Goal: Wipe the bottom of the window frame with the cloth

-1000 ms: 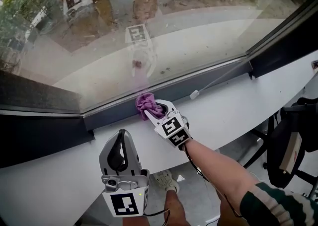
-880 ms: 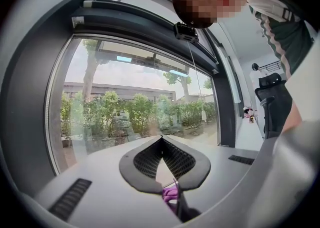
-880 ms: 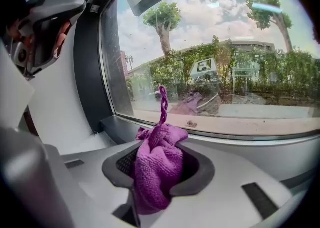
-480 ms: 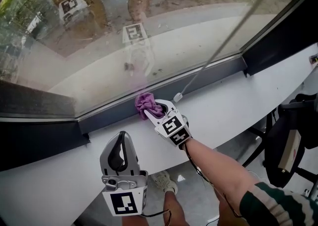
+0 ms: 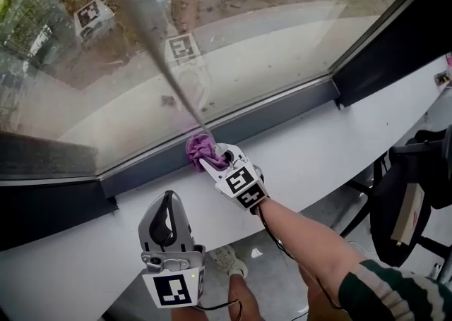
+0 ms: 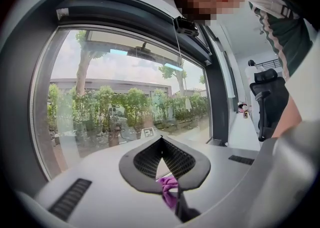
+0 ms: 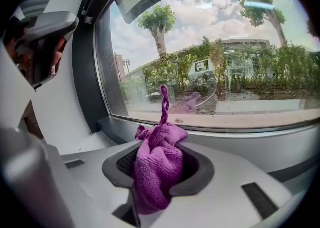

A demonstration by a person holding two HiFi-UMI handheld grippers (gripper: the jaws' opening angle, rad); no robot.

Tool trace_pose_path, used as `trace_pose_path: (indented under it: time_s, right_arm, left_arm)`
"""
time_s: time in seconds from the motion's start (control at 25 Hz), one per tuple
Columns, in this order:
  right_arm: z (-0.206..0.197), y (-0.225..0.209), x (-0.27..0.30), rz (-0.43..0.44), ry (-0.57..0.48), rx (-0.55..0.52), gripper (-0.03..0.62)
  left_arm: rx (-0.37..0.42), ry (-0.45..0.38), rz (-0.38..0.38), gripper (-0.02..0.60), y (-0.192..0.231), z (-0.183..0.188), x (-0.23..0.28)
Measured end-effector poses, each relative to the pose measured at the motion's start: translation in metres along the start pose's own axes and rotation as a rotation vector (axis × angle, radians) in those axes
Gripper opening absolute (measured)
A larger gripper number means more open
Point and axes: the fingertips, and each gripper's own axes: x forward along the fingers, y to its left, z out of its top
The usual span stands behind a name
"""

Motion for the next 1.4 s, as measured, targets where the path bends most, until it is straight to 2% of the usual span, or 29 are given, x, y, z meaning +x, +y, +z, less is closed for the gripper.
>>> trace_pose_path:
  time_s: [0.76, 1.4]
  right_arm:
    - [0.005, -0.054, -0.033, -0.05, -0.036, 0.057, 0.149]
    - [0.003, -0.12, -0.069, -0.091, -0.072, 0.098, 0.149]
  left_arm:
    - [-0.016, 0.006, -0.047, 0.006, -0.041, 0.0, 0.034]
    - [-0.007, 0.019, -0.106, 0.006, -0.093, 0.001, 0.082]
